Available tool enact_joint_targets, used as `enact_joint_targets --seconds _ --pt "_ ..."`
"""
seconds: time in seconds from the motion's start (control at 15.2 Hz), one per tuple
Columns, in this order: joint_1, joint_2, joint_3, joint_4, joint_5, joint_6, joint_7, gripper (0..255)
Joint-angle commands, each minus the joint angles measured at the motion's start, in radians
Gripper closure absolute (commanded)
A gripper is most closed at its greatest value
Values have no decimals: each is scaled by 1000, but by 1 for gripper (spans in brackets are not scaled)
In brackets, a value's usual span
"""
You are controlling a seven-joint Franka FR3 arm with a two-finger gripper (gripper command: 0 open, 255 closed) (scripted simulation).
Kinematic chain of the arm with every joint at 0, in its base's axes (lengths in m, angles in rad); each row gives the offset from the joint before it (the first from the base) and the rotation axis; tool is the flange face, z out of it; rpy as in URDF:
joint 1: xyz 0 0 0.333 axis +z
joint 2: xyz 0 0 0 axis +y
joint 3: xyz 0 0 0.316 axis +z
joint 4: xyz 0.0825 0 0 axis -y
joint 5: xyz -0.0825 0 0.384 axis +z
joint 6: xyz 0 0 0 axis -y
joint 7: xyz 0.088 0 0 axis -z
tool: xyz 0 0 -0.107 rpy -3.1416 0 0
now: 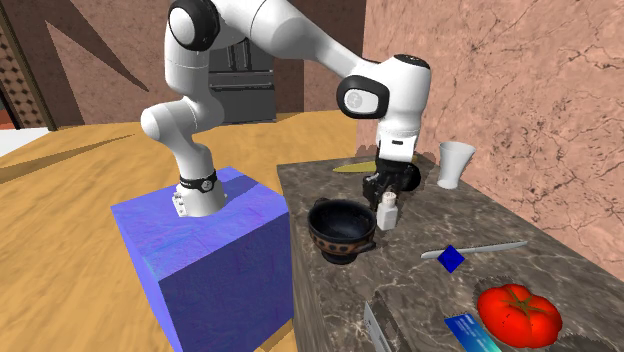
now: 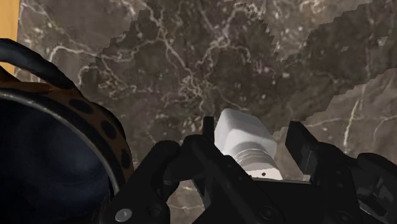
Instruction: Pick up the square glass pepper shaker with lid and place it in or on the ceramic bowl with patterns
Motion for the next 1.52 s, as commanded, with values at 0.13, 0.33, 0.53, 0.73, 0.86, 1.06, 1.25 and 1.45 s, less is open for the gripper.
enact_joint_targets --seconds 0.13,0.33,0.53,0.73,0.86,1.06,1.25,1.45 --pt "0 0 0 0 0 0 0 255" --pt "0 0 0 0 0 0 0 255" --pt "0 0 0 0 0 0 0 255" --pt "-2 -18 2 16 4 -33 -1 255" --pt "-2 -29 3 28 7 -56 -1 255" --pt "-3 -43 5 49 10 -91 -1 255" --pt "-4 -56 6 71 13 -126 -1 255" --pt "-5 -68 8 96 16 -162 -1 255"
